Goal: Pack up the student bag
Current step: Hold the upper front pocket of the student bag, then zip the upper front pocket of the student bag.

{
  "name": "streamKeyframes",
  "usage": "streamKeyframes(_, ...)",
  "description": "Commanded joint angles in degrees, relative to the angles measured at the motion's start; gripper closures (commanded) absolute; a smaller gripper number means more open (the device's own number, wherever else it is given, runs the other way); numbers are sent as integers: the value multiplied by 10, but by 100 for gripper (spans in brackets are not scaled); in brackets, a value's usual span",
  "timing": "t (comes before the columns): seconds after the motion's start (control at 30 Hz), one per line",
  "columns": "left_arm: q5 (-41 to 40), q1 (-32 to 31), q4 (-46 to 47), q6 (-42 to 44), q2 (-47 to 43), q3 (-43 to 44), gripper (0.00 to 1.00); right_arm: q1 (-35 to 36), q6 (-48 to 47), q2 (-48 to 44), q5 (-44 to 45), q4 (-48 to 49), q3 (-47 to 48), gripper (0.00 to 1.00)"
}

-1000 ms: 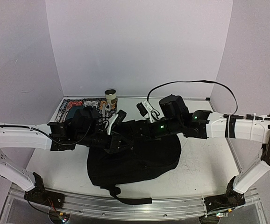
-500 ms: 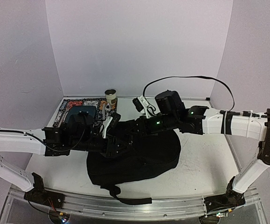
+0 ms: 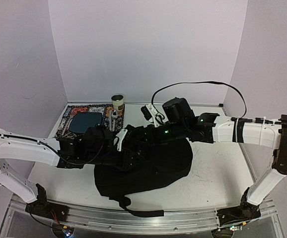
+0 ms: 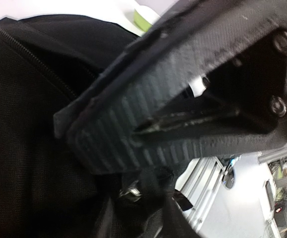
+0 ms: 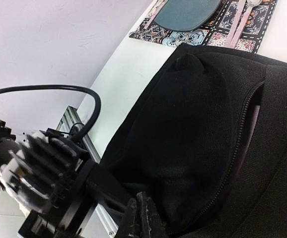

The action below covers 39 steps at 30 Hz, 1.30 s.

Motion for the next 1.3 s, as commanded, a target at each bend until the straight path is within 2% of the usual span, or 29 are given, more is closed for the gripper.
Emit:
streamKeyframes(0.0,-20,-20,-4,-4,11,21,88,-3,-14,-9,54,33,28,100)
streamKeyframes(0.07,-21,-32,-4,-3,10,19,98,-4,-19,-11,79,33,26,100)
streamKeyframes(0.1,-21,-38,-4,-2,9,19,100,-6,-21,-11,88,33,26,100)
streamKeyframes(0.4,-21,-93,-21,4,1,13,100,-32,-71,6,126,34,73,100)
streamKeyframes(0.67,-25,-111,-55,-15,-6,3,100,-45,-95,38,124,40,138,100)
streamKeyframes(0.83,-109,-111,-83,-54,-33,-1,84,-45,-82,46,40,70,138,100)
streamKeyframes(0.9,-129,-111,-84,-59,-38,5,81,-44,-69,45,14,83,124,100)
streamKeyframes(1.1,-136,-111,-83,-43,-8,33,87,-42,-42,30,-8,118,73,100)
streamKeyframes(1.27,-134,-110,-83,-38,0,37,84,-42,-52,26,-9,119,72,100)
